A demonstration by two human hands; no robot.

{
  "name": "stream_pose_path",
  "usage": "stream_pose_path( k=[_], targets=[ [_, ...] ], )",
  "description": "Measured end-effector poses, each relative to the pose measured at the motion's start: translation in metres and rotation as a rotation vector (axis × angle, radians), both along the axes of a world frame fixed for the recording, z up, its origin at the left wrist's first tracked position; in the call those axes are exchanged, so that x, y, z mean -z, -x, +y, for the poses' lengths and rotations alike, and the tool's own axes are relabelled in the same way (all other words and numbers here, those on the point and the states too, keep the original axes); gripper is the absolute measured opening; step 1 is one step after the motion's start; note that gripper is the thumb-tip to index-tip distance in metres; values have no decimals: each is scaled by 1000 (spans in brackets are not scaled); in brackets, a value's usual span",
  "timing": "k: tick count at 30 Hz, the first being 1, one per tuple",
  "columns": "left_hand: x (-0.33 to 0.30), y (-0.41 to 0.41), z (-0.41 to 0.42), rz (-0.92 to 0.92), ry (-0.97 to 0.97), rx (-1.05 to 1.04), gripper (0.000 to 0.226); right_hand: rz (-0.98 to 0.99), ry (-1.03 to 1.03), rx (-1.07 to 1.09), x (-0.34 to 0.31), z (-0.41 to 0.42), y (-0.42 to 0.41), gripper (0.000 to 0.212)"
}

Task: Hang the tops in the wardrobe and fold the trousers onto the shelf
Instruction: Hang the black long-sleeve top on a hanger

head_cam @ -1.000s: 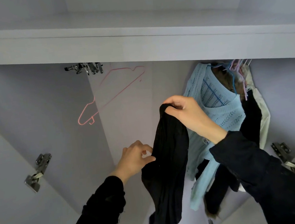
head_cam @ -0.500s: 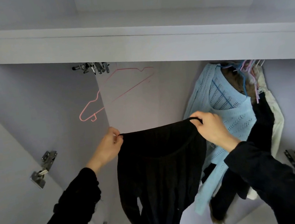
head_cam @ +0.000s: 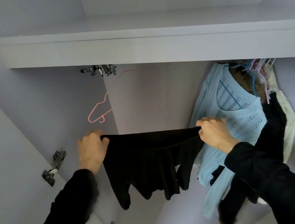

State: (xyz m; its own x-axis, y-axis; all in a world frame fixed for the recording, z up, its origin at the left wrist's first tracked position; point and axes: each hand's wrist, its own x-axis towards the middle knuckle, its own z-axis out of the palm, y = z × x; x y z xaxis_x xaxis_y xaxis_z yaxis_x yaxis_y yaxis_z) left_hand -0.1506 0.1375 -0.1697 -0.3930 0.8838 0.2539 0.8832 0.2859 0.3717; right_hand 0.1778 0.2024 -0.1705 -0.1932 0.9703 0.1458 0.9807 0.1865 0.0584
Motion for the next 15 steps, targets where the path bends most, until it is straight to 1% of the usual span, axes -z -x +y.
stream_pose_path(
  k=[1,2,3,4,5,6,7,8,9,10,13,15],
  targets=[
    [-2,3,-1,-49,-26,-32,16,37,7,12,-1,1,2,24],
    [-3,6,-1,-130,-49,-64,18,140,19,28,-2,0,4,22],
    [-4,8,-2,-258,-68,-98,18,311,50,49,-5,-1,8,21],
    [-4,10,-2,-444,-74,-131,17,522,97,78,-8,-2,14,21],
    [-5,10,-3,-705,-74,-158,16,731,145,109,-11,-3,20,22],
    [-7,11,-2,-1014,-69,-183,16,911,200,144,-13,-3,28,21],
    [-9,13,-4,-1289,-60,-206,18,1047,268,176,-15,-4,36,20],
    [-10,15,-5,-1477,-45,-216,18,1137,342,198,-15,-4,42,18],
    [-12,19,-7,-1569,-20,-215,18,1175,410,204,-14,-3,50,15],
    [-13,23,-8,-1587,11,-210,18,1163,454,199,-11,-3,56,13],
    [-20,32,-12,-1504,32,-194,17,973,443,105,-6,-1,76,22],
    [-27,40,-12,-1394,-3,-198,19,914,479,44,-5,0,93,17]
  ],
)
